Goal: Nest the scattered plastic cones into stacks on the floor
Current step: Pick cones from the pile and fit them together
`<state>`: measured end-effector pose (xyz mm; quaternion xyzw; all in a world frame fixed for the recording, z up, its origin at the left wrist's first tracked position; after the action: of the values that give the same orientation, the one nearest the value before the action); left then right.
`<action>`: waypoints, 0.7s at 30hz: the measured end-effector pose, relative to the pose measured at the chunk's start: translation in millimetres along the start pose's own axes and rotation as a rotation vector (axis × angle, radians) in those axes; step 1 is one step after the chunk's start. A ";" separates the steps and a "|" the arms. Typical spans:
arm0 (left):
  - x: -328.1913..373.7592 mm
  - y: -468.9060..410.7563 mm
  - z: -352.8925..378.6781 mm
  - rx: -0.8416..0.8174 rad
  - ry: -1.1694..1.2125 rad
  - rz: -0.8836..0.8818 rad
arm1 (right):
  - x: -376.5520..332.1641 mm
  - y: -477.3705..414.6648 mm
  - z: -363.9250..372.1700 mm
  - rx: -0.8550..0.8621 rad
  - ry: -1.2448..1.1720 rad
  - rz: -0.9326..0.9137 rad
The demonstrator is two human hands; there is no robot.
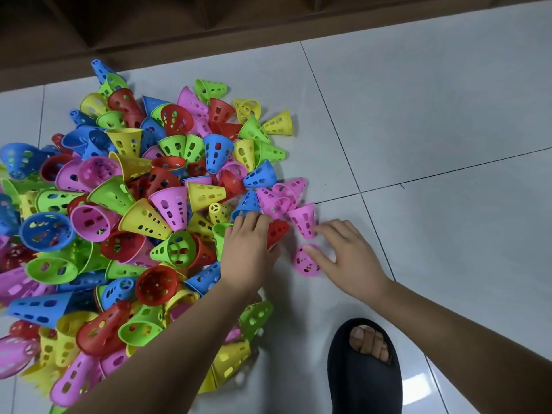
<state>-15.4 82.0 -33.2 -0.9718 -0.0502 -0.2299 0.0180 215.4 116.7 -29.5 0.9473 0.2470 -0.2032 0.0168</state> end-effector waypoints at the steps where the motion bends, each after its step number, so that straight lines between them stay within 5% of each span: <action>1: 0.1 -2.8 2.0 -0.013 -0.019 -0.005 | 0.1 -7.6 -1.5 0.017 -0.002 0.050; 6: -1.0 -10.2 11.9 -0.066 -0.079 -0.032 | 2.1 -47.7 8.1 -0.099 -0.022 0.283; 14: -0.8 -9.9 8.5 -0.048 -0.053 -0.030 | 3.4 -66.9 32.0 -0.178 -0.054 0.261; 21: 10.5 -3.5 -16.4 -0.016 0.262 -0.082 | 19.4 -52.3 15.2 -0.159 -0.230 0.327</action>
<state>-13.7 85.4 -13.9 -0.9307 -0.0854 -0.3555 0.0074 200.3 169.5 -47.5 0.9410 0.1018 -0.2844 0.1524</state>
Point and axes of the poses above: each hand's wrist, its own y-axis away from the middle knuckle, its own z-axis out of the palm, x = y × z, the point moved 1 cm from there along -y, towards the middle knuckle, and after that the axes turned 8 degrees about y, right-handed, at the moved point
